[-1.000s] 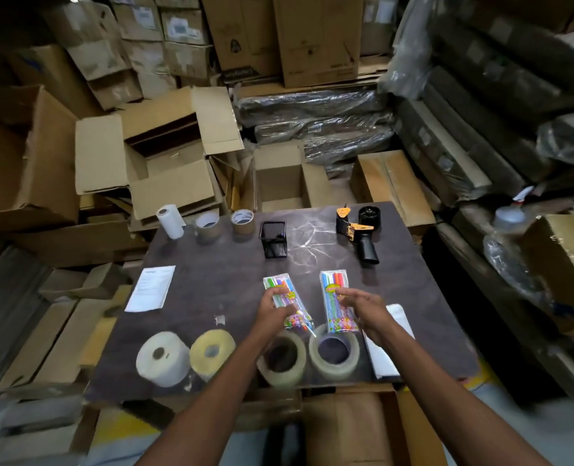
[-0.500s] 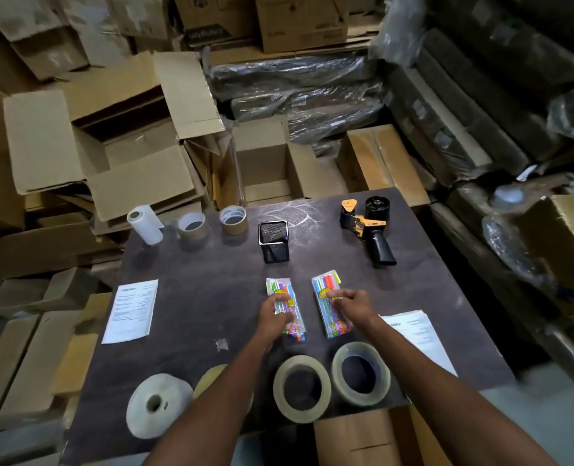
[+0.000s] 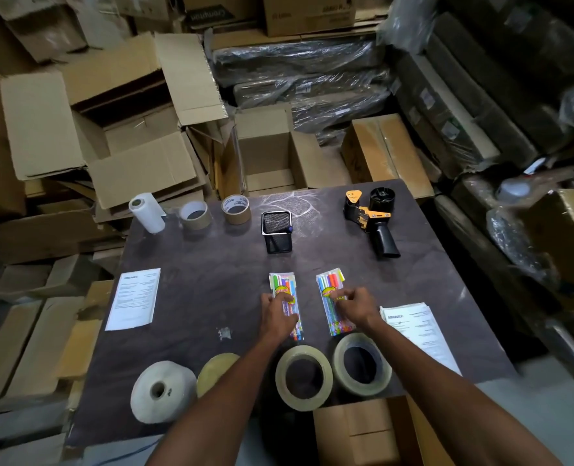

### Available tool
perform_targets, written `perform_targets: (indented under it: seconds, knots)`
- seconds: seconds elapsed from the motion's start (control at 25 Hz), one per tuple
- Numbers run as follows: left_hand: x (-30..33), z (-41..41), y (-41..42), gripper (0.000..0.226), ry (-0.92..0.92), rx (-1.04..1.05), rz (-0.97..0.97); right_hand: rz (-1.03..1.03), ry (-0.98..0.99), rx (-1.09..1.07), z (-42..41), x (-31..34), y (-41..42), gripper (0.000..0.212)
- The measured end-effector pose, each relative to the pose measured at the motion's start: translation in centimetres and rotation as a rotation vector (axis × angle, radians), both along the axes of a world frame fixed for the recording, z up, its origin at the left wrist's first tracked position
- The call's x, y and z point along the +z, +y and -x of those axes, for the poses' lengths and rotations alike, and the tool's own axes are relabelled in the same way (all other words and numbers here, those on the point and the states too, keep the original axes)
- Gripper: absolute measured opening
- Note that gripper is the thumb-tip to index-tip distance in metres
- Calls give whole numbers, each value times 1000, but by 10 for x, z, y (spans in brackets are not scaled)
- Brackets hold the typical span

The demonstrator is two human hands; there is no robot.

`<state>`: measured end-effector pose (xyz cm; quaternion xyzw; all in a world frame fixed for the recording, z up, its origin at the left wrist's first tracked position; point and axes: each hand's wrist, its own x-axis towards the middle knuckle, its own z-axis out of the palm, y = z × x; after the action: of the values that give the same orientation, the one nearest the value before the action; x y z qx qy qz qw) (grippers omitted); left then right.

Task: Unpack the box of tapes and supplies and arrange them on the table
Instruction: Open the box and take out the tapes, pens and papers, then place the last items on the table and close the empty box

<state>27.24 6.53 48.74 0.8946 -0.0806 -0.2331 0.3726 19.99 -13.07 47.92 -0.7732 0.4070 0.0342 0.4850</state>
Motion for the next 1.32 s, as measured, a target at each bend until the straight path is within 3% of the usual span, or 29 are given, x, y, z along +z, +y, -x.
perform_targets:
  seconds: [0.16, 0.36, 0.68, 0.88, 1.16, 1.32]
  knots:
    - [4, -3, 3, 33, -4, 51, -28, 44, -32, 30, 2, 3, -1, 8]
    - [14, -4, 7, 30, 49, 118, -14, -51, -75, -32, 12, 8, -10, 9]
    - [51, 32, -4, 32, 67, 256, 272, -174, -298, -31, 46, 45, -22, 20]
    - [74, 89, -16, 26, -19, 306, 448, -323, -428, -29, 84, 81, -20, 30]
    - [88, 218, -32, 20, -124, 304, 550, -512, -516, -29, 185, 101, -27, 18]
    - [82, 306, -36, 17, -20, 353, 563, -571, -466, -48, 261, 86, -27, 17]
